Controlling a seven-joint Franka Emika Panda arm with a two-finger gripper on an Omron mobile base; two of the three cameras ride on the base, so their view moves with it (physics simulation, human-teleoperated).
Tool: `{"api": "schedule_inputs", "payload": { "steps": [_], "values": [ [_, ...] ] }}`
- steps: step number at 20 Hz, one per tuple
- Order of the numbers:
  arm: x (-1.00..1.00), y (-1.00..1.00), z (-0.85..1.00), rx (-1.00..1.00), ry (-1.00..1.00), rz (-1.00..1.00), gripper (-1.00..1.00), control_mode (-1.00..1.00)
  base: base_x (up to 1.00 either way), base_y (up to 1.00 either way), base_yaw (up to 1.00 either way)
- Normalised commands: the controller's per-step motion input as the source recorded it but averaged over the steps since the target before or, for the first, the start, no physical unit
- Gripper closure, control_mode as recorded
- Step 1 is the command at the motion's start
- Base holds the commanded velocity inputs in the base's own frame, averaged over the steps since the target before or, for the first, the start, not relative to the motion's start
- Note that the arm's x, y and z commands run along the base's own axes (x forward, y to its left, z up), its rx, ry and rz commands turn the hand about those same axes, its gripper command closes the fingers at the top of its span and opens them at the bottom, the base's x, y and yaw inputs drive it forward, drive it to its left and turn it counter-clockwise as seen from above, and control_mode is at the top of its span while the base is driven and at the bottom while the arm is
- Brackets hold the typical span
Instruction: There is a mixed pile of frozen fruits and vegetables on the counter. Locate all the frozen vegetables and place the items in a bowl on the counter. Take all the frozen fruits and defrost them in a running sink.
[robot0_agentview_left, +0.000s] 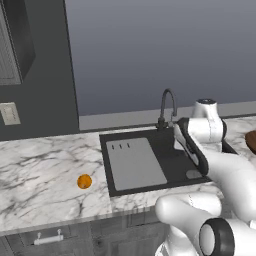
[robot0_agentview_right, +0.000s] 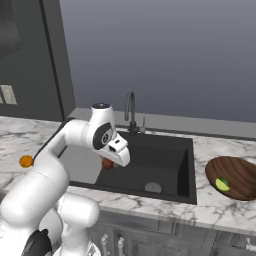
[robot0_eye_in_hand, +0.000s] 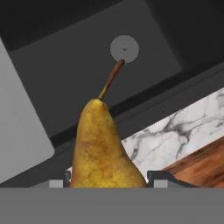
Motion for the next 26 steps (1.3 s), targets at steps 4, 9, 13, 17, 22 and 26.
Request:
{"api": "schedule_inputs", "payload": {
  "steps": [4,9,13,17,22,26],
  "values": [
    [0.51,-0.16,-0.02,0.0,0.04,0.1,1.0,-1.0,0.0,0.0,0.0],
    [0.69,-0.39,-0.22,0.0,0.09,0.08,1.0,-1.0,0.0,0.0,0.0],
    [0.58,-0.48,-0.36,0.02,0.06,0.05,1.0,-1.0,0.0,0.0,0.0],
    [0.52,-0.41,-0.41,0.01,0.03,0.06,1.0,-1.0,0.0,0.0,0.0],
    [0.36,-0.27,-0.52,0.0,-0.02,0.03,1.0,-1.0,0.0,0.0,0.0],
    [0.1,-0.12,-0.61,0.0,-0.09,0.02,1.0,-1.0,0.0,0.0,0.0]
  ]
}}
